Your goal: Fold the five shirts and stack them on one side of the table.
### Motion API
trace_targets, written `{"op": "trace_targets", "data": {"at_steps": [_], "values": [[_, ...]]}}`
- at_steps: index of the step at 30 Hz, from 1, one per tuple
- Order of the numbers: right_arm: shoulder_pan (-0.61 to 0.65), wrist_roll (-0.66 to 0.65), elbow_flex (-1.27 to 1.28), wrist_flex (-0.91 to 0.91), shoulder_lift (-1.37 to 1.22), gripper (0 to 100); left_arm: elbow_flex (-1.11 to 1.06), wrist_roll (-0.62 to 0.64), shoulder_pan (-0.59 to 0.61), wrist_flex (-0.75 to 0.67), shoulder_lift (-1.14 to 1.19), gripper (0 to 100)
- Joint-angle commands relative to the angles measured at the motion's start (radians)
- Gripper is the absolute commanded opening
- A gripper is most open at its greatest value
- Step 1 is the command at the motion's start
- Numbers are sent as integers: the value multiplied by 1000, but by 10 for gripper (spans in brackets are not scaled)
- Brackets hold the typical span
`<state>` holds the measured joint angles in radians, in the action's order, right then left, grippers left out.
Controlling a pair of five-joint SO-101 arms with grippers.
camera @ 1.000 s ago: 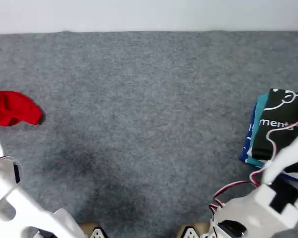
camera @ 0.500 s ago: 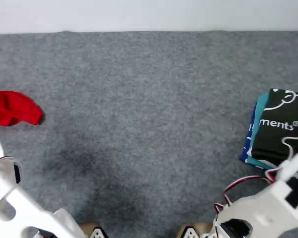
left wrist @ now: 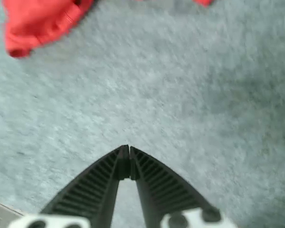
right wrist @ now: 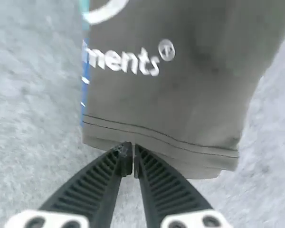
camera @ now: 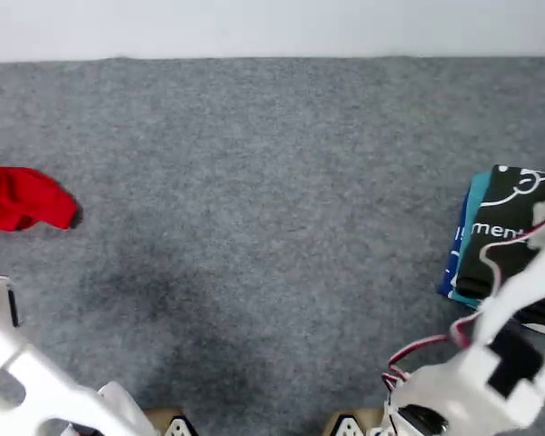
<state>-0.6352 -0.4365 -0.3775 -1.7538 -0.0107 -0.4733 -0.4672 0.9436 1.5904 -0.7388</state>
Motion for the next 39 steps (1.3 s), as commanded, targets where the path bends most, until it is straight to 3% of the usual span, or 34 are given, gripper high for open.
{"op": "trace_targets", "data": {"at_steps": [1, 5, 10, 15, 27, 39], "values": [[71, -11, 29, -41, 188, 9, 61, -12, -9, -51, -8, 24], [131, -11, 186, -41, 291, 9, 39, -75, -40, -149, -8, 129], [194, -11, 379, -39, 374, 9, -36, -77, -141, -350, 17, 158], [223, -11, 442, -39, 392, 9, -15, -74, -187, -456, 233, 167], [217, -11, 442, -42, 400, 9, 527, -8, -261, -446, 924, 166], [216, -11, 442, -42, 400, 9, 1155, -14, -269, -242, 1510, 166]]}}
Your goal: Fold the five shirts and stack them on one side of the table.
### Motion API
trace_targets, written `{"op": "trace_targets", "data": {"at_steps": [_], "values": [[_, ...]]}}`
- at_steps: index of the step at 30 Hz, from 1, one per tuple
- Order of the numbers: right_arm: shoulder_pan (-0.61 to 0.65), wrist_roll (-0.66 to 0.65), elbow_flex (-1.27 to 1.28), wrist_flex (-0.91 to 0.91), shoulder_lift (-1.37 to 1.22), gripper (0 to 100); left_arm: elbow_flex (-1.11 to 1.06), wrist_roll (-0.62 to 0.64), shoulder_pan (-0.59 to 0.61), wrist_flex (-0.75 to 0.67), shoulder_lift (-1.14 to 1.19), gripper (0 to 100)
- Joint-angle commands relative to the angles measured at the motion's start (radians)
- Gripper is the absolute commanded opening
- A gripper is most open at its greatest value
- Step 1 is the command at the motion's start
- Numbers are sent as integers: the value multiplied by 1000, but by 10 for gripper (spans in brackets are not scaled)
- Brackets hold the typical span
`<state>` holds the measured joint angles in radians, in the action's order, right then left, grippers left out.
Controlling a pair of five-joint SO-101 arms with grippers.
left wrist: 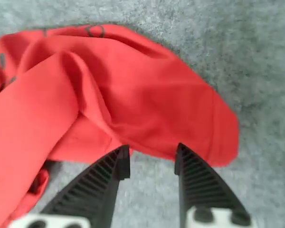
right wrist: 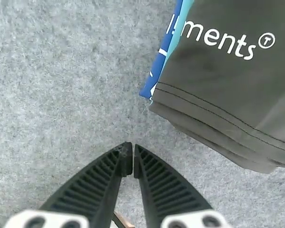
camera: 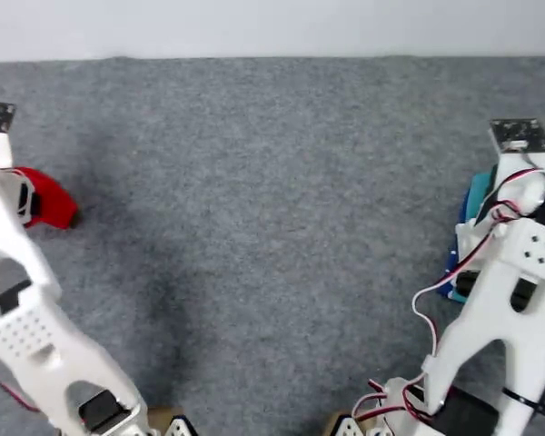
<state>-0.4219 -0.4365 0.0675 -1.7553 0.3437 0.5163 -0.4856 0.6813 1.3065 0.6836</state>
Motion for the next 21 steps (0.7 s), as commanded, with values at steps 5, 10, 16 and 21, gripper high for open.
{"op": "trace_targets", "data": {"at_steps": [5, 10, 16, 21], "values": [[2, -11, -3, -42, 45, 9, 410, 11, -8, 86, 327, 164], [2, -11, -3, -42, 45, 9, 662, 55, -9, 155, 519, 112], [2, -11, -3, -42, 45, 9, 960, 26, -71, 394, 628, 5], [2, -11, -3, -42, 45, 9, 1066, 72, -138, 453, 597, 4]]}}
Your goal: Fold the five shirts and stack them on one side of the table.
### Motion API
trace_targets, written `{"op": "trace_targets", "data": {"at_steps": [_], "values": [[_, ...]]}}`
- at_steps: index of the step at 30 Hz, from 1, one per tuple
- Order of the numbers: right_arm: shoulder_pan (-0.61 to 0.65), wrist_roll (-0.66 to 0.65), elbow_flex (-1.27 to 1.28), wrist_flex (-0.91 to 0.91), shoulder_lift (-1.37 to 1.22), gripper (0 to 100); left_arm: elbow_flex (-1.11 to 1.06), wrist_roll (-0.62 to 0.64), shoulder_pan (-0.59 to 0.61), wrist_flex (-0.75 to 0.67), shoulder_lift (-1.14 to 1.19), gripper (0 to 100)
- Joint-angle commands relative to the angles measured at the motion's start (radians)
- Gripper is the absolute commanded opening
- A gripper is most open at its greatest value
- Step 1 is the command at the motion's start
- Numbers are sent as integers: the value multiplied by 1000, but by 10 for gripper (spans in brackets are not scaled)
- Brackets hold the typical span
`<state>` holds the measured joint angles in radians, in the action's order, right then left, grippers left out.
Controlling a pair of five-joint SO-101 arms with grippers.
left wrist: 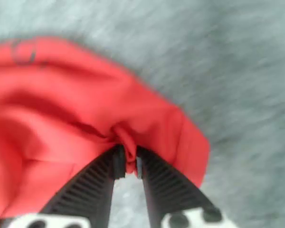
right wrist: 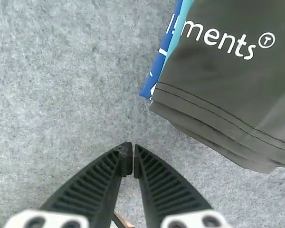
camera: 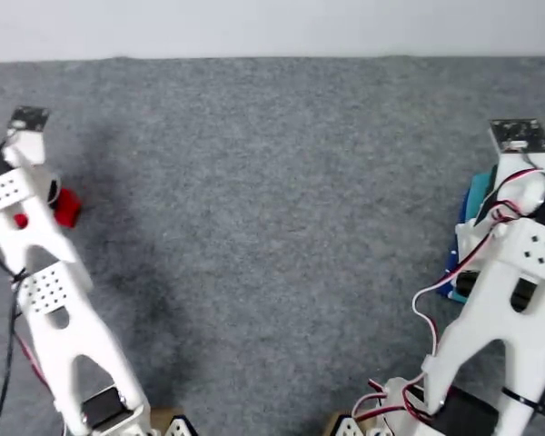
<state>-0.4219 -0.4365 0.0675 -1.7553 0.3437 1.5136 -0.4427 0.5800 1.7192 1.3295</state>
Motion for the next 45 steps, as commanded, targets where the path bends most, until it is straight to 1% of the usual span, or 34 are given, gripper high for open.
{"op": "trace_targets", "data": {"at_steps": [1, 5, 9, 13, 16, 22, 28, 31, 34, 38, 45], "values": [[2, -11, -3, -42, 45, 9, 58, 31, -52, 40, -71, 4], [2, -11, -3, -42, 47, 9, -39, 34, -117, 40, -190, 4], [2, -11, -3, -42, 47, 9, -228, 51, -206, 40, -359, 4], [2, -11, -2, -42, 47, 9, -433, 110, -331, 37, -548, 4], [2, -9, -2, -42, 47, 9, -541, 133, -450, 34, -667, 4], [2, -9, -2, -41, 45, 9, -616, 222, -712, 34, -815, 4], [2, -9, -2, -41, 45, 9, -628, 308, -962, 34, -827, 4], [2, -9, -2, -41, 45, 9, -653, 322, -1057, 32, -827, 5], [2, -9, -2, -41, 45, 9, -680, 358, -1100, 35, -830, 19], [2, -9, 2, -41, 45, 9, -743, 370, -1100, 35, -867, 133], [4, -9, 75, -39, 45, 9, -805, 347, -1082, 35, -1022, 164]]}}
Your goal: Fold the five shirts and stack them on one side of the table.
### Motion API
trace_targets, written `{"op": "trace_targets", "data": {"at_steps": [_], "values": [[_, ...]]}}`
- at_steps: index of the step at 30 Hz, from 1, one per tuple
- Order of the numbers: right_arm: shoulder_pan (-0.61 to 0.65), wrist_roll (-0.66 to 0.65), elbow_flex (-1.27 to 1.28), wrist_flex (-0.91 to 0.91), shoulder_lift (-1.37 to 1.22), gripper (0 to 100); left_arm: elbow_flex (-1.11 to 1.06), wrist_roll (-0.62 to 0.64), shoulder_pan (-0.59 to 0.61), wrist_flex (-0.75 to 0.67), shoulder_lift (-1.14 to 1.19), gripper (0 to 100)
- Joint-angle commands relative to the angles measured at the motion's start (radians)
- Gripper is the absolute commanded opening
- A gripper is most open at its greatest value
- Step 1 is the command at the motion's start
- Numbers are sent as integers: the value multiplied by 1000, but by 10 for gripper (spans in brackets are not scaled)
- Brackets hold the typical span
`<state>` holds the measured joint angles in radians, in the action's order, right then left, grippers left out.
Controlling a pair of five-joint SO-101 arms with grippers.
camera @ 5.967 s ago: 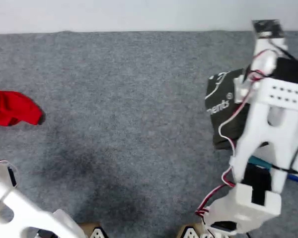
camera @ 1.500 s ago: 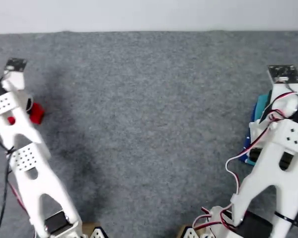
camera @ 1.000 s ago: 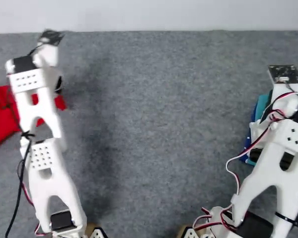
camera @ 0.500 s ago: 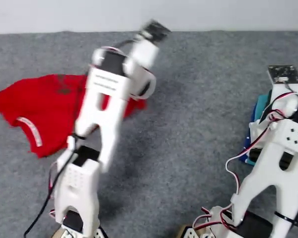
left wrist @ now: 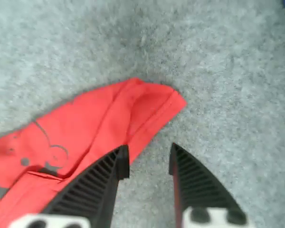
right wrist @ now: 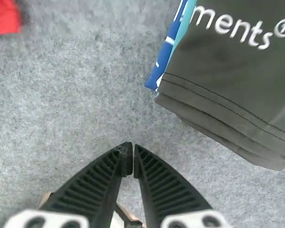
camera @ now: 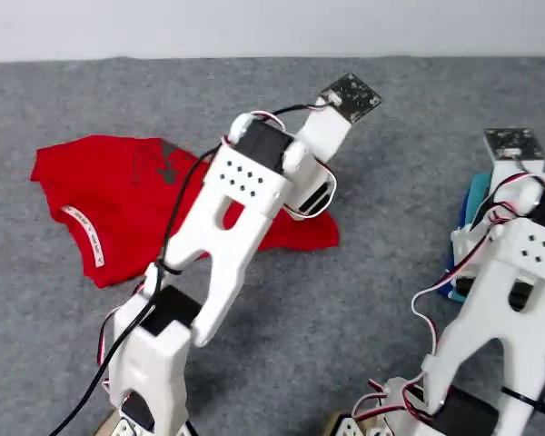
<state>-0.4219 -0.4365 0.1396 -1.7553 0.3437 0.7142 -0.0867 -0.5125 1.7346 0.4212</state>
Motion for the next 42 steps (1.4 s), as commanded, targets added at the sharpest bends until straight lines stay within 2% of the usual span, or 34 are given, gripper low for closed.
{"op": "trace_targets", "data": {"at_steps": [1, 4, 8, 13, 16, 21, 28, 33, 36, 42], "values": [[4, -9, 8, -39, 45, 9, -12, -12, 28, 20, -133, 167], [4, -9, 9, -39, 45, 9, -15, -12, 138, 20, -170, 167], [4, -9, 9, -39, 45, 9, -10, -20, 361, 17, -161, 169], [8, -9, 11, -39, 45, 9, -12, -126, 595, -15, -84, 169], [8, -9, 11, -39, 45, 9, -7, -190, 683, -41, 2, 170], [8, -9, 12, -39, 45, 9, -7, -304, 743, -63, 133, 171], [8, -9, 14, -39, 44, 9, 2, -350, 789, -83, 210, 209], [12, -11, 63, -38, 36, 9, 111, -414, 830, -83, 244, 211], [42, -14, 110, -38, 35, 9, 156, -416, 853, -83, 290, 211], [189, -11, 130, -31, 35, 9, 274, -410, 873, -77, 420, 210]]}}
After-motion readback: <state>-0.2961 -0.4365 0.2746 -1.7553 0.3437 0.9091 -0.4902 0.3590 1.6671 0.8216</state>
